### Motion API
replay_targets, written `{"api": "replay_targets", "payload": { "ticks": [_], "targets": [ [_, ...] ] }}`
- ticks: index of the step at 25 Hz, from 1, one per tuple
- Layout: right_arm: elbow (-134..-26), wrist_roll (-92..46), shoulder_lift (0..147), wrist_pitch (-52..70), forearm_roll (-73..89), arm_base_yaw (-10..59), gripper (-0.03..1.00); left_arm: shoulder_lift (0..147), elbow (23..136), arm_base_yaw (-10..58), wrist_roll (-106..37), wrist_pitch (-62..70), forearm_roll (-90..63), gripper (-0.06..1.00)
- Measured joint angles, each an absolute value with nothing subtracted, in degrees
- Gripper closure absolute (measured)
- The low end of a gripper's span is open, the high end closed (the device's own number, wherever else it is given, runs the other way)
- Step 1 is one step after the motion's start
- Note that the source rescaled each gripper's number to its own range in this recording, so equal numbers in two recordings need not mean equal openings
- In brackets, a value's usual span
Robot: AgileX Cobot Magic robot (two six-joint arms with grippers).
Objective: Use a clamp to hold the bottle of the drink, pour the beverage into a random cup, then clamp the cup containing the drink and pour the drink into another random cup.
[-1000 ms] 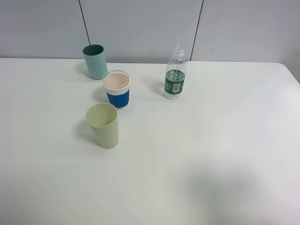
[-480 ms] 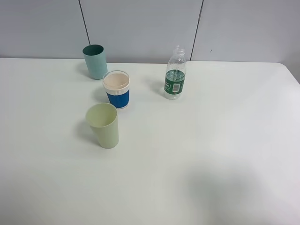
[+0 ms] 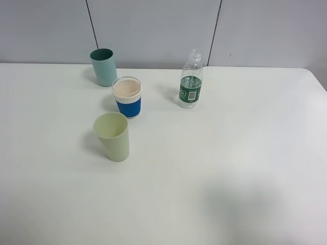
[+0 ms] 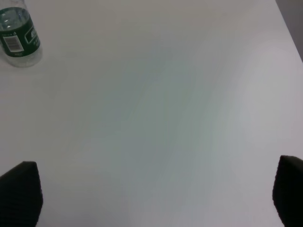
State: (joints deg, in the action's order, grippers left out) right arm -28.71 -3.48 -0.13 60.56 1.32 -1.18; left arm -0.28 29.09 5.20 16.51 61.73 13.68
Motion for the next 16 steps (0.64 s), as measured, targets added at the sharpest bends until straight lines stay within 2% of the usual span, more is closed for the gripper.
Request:
{"api": "replay_targets", "payload": {
  "ticks": [16],
  "targets": [
    [-28.7,-3.5,-0.1,60.6,1.3,-1.2,0.03,-0.3,29.1,5.2,16.5,61.7,13.7,-0.03]
  ]
}}
